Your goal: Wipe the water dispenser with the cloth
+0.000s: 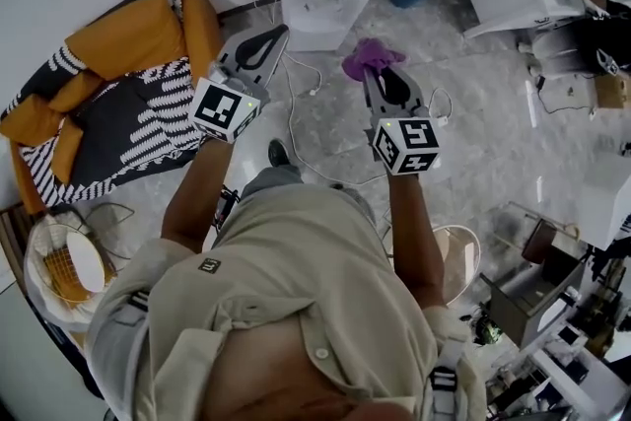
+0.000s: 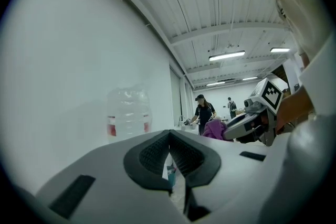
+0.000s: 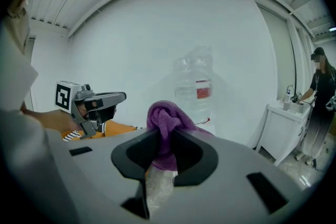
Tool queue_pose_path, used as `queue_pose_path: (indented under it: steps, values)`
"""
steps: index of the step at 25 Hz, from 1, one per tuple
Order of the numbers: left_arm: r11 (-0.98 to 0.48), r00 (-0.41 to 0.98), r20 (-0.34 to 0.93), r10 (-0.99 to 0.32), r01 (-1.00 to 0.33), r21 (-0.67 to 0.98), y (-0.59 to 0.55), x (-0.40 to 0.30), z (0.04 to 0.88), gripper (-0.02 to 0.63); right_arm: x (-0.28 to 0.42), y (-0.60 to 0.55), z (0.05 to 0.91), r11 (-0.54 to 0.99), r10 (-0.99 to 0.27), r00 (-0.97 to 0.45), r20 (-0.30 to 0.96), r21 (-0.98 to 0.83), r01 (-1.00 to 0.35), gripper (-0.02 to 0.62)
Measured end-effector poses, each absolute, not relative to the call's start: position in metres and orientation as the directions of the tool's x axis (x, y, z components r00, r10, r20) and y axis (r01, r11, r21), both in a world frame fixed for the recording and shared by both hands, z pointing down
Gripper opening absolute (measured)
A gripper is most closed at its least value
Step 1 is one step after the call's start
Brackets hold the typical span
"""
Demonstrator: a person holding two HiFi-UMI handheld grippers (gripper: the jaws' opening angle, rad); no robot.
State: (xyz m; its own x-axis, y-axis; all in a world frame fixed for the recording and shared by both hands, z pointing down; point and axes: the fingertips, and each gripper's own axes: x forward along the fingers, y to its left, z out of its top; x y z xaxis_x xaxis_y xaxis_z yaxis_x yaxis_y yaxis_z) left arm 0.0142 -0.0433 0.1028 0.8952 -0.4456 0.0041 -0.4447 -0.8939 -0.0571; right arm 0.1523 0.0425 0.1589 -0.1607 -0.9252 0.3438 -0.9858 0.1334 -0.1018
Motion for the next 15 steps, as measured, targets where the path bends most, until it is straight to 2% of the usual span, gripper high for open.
queue_pose_path:
  steps: [9,15]
  values:
    - [-0.889,0.889,-0.011,-0.458,-0.458,-0.019,-0.084,-0.006,0.114,0.015,0.133,0.001,0.160,0.145,-0.917,-0.162,0.364,-0.073,-0.987,0.083]
    - [-0.865,0.864,0.018,-0.503,-0.502,-0.013,-0.106,-0.005,0.126,0.015,0.144,-0.037,0.179,0.188,-0.904,-0.204,0.376,-0.079,-0.979,0.083]
